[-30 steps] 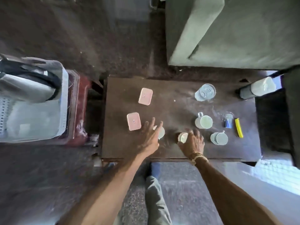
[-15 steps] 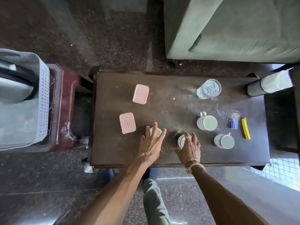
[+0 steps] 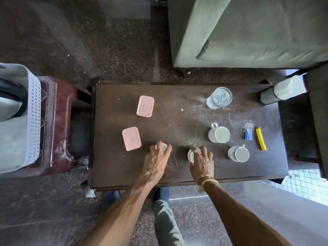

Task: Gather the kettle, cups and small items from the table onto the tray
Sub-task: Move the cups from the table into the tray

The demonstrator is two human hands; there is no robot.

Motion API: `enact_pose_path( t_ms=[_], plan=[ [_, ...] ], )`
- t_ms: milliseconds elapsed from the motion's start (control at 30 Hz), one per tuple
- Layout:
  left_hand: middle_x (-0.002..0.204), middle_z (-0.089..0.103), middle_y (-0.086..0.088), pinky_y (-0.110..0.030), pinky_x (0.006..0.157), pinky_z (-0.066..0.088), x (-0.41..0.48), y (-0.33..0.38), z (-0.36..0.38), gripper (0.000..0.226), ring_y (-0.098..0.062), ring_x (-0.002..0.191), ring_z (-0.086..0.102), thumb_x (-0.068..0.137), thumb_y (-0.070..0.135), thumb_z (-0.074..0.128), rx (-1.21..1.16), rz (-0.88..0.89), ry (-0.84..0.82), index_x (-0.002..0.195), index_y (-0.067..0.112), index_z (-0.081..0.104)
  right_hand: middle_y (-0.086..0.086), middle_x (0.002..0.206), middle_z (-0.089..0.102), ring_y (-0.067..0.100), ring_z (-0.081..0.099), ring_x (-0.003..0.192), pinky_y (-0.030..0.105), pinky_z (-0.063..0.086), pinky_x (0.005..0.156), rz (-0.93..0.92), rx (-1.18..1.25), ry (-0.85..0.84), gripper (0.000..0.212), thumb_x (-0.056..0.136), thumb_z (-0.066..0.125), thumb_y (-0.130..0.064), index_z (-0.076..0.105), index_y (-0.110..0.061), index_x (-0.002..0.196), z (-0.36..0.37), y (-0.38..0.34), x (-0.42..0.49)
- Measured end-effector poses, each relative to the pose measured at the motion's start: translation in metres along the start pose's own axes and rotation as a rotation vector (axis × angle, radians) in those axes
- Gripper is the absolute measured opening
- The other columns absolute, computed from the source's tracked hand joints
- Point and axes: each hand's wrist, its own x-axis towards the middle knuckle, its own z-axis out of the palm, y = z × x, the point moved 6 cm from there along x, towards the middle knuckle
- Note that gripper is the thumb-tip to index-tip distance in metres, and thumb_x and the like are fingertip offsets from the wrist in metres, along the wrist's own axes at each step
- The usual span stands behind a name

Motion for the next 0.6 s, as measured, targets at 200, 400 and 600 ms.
enact_pose_path(
  t_ms=[200, 400, 600],
  plan=[
    [0.129, 0.043, -0.008, -0.035, 0.078, 0.055, -0.011, -0.007, -0.041, 0.051, -0.028, 0.105, 0.055, 0.091, 0.011, 0.058, -0.045, -0.03, 0.043, 0.136, 0.027, 0.042, 0.003, 0.141, 0.04, 0.031, 0.042, 0.12, 0.041, 0.046, 0.096, -0.078, 0.016, 0.051, 0.06, 0.084, 0.062, -0.015, 0.046, -0.026, 0.141, -0.037, -0.029, -0.011],
    [0.126, 0.044, -0.002, -0.037, 0.076, 0.055, -0.054, -0.032, -0.115, 0.052, -0.025, 0.109, 0.054, 0.085, 0.031, 0.069, -0.098, -0.118, 0.174, 0.131, 0.03, 0.044, 0.004, 0.133, 0.048, 0.031, 0.045, 0.117, 0.039, 0.046, 0.094, -0.239, 0.055, 0.109, 0.065, 0.077, 0.072, -0.028, 0.048, -0.019, 0.137, -0.098, -0.088, -0.035],
    [0.111, 0.05, -0.004, -0.038, 0.084, 0.053, -0.118, -0.094, -0.186, 0.06, -0.026, 0.102, 0.056, 0.074, 0.044, 0.072, -0.167, -0.263, 0.35, 0.129, 0.031, 0.049, 0.005, 0.132, 0.047, 0.03, 0.045, 0.116, 0.038, 0.042, 0.099, -0.472, 0.05, 0.112, 0.066, 0.074, 0.075, -0.032, 0.053, -0.022, 0.135, -0.154, -0.177, -0.072]
  ],
)
